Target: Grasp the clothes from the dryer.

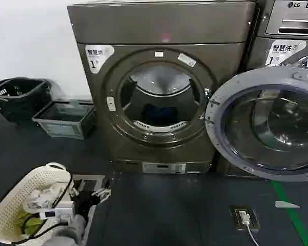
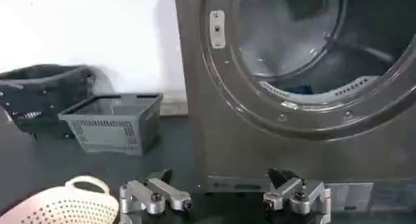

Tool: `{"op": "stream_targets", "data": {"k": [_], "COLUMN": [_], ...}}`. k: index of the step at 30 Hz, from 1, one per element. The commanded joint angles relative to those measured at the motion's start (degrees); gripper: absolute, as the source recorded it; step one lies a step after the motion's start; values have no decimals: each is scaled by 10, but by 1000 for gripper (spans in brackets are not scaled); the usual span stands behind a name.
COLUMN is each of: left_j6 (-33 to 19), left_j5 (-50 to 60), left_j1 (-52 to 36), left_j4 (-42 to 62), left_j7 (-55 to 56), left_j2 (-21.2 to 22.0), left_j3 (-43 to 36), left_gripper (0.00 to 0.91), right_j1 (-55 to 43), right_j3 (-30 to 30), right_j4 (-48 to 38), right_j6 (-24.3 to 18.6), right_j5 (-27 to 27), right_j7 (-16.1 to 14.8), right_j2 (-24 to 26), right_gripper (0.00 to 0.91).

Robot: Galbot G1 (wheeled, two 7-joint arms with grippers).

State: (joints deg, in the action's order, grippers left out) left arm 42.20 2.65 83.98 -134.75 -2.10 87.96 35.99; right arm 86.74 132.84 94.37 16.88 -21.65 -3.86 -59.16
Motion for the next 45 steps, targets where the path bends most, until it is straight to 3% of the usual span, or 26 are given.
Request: {"op": "stream_targets", "data": {"k": [1, 4, 18, 45], "left_j6": [28, 28, 28, 28], "left_j5": [-2, -2, -2, -7], "left_j1": [1, 0, -1, 7], "left_j4": [1, 0, 2, 2], "left_j7": [-1, -2, 4, 4], "left_j2": [-1, -4, -4, -2], "left_j3": [-1, -3, -5, -6], "left_gripper": [907, 907, 907, 907], "right_j1": [0, -1, -8, -9], "right_j3": [-6, -19, -31, -31], "right_j4": [0, -5, 0, -5], "right_j6": [-25, -65, -45, -52], "right_j5": [-4, -3, -9, -6], "right_j7": [17, 33, 53, 54], "right_j2": [-1, -5, -13, -18], "right_gripper": [907, 907, 907, 907]}}
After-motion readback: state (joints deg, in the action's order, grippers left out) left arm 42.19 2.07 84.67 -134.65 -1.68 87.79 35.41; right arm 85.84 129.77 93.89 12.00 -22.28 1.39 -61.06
